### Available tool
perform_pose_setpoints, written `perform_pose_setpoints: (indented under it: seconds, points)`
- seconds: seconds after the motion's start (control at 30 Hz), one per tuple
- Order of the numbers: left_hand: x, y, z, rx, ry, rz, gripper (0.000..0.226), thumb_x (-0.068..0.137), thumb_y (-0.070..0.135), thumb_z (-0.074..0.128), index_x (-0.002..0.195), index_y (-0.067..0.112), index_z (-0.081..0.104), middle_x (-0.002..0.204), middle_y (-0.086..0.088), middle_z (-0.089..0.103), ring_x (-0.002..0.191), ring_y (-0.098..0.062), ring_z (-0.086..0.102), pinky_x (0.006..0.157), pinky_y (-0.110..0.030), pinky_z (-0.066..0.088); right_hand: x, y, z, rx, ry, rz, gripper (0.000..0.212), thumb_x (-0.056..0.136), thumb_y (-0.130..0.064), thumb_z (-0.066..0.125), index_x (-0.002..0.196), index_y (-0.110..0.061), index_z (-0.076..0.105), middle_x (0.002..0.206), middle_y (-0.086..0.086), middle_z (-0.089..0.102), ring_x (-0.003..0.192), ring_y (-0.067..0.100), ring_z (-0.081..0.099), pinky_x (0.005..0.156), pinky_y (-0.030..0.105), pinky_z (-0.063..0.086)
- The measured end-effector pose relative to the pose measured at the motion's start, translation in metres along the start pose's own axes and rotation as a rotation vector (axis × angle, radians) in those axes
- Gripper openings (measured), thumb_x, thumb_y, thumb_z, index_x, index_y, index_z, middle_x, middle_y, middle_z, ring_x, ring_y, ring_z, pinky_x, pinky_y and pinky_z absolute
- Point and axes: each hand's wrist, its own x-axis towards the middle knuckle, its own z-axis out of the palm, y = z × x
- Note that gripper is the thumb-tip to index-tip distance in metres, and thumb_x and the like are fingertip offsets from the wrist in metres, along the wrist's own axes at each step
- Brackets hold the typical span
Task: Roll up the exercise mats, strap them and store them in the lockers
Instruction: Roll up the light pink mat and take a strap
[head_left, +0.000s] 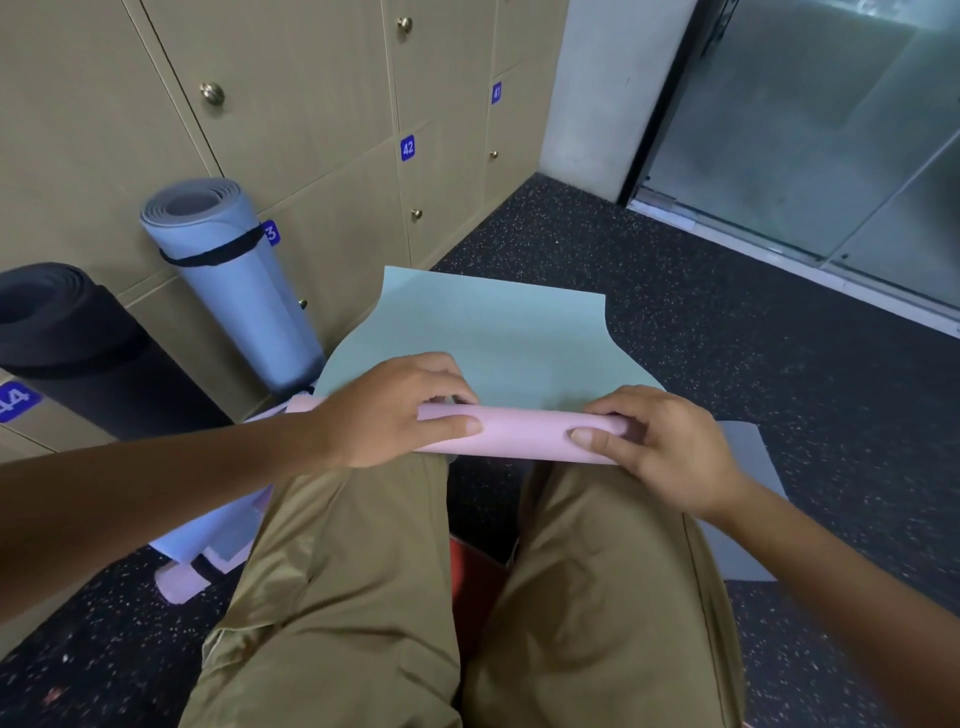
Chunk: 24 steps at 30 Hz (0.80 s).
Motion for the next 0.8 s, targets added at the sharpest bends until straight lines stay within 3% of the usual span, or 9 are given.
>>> perform_pose_setpoints:
  seconds: [0.1, 0.23, 0.33, 0.47, 0.53, 0.67, 0.8]
  points:
    - [-0.006, 0.001, 0.002, 0.084, 0.068, 0.157, 0.046, 0.091, 0.051, 0.071, 0.125, 0.020, 0.071, 0.113, 0.011, 0.060, 0.099, -0.004, 0.058, 0.086, -0.017, 0.044, 0.009, 0.002, -0.004, 0.133, -0.094, 0.083, 0.044, 0.076, -0.080, 0.057, 0.087, -0.040, 0.072, 0.093, -0.016, 0.070, 0.090, 0.006, 0.063, 0.083, 0.035, 0.050]
    - [-0.006, -0.001, 0.003, 0.149, 0.066, 0.218, 0.055, 0.081, 0.051, 0.084, 0.124, 0.019, 0.071, 0.110, 0.008, 0.062, 0.096, -0.010, 0.057, 0.082, -0.020, 0.044, 0.017, 0.003, -0.007, 0.225, -0.151, 0.084, 0.024, 0.080, -0.062, 0.072, 0.086, -0.039, 0.072, 0.096, -0.013, 0.067, 0.097, 0.006, 0.060, 0.088, 0.033, 0.048]
    - [0.001, -0.002, 0.000, 0.135, 0.072, 0.227, 0.054, 0.078, 0.052, 0.083, 0.121, 0.020, 0.075, 0.103, 0.009, 0.064, 0.089, -0.008, 0.059, 0.077, -0.022, 0.045, 0.018, 0.004, -0.006, 0.206, -0.145, 0.037, 0.030, 0.079, -0.062, 0.076, 0.096, -0.038, 0.069, 0.101, -0.015, 0.064, 0.100, 0.007, 0.059, 0.087, 0.032, 0.048]
    - [0.009, -0.003, -0.007, 0.024, 0.007, 0.117, 0.048, 0.079, 0.052, 0.082, 0.120, 0.028, 0.077, 0.100, 0.015, 0.065, 0.090, -0.003, 0.064, 0.080, -0.033, 0.052, 0.013, 0.005, -0.003, 0.070, -0.110, -0.037, 0.058, 0.064, -0.069, 0.080, 0.113, -0.049, 0.058, 0.112, -0.026, 0.051, 0.102, -0.002, 0.054, 0.079, 0.020, 0.043]
    - [0.012, -0.002, -0.009, -0.042, -0.040, 0.039, 0.045, 0.078, 0.050, 0.083, 0.118, 0.031, 0.078, 0.099, 0.013, 0.066, 0.092, -0.007, 0.066, 0.083, -0.035, 0.052, 0.011, 0.006, 0.000, -0.015, -0.071, -0.078, 0.057, 0.064, -0.066, 0.081, 0.113, -0.045, 0.060, 0.109, -0.026, 0.049, 0.099, -0.004, 0.052, 0.077, 0.019, 0.041]
    - [0.026, -0.009, -0.011, -0.192, -0.113, -0.094, 0.034, 0.078, 0.032, 0.090, 0.111, 0.030, 0.081, 0.094, 0.010, 0.068, 0.090, -0.014, 0.066, 0.078, -0.030, 0.050, 0.011, 0.012, 0.005, -0.135, 0.036, -0.180, 0.053, 0.077, -0.071, 0.068, 0.112, -0.032, 0.064, 0.103, -0.017, 0.057, 0.092, 0.008, 0.056, 0.080, 0.029, 0.046]
    - [0.036, -0.013, -0.017, -0.289, -0.196, -0.189, 0.023, 0.081, 0.025, 0.088, 0.103, 0.029, 0.083, 0.093, 0.011, 0.071, 0.088, -0.015, 0.068, 0.079, -0.035, 0.051, 0.012, 0.015, 0.006, -0.195, 0.051, -0.201, 0.050, 0.088, -0.075, 0.052, 0.109, -0.031, 0.063, 0.102, -0.016, 0.064, 0.088, 0.010, 0.058, 0.082, 0.022, 0.036]
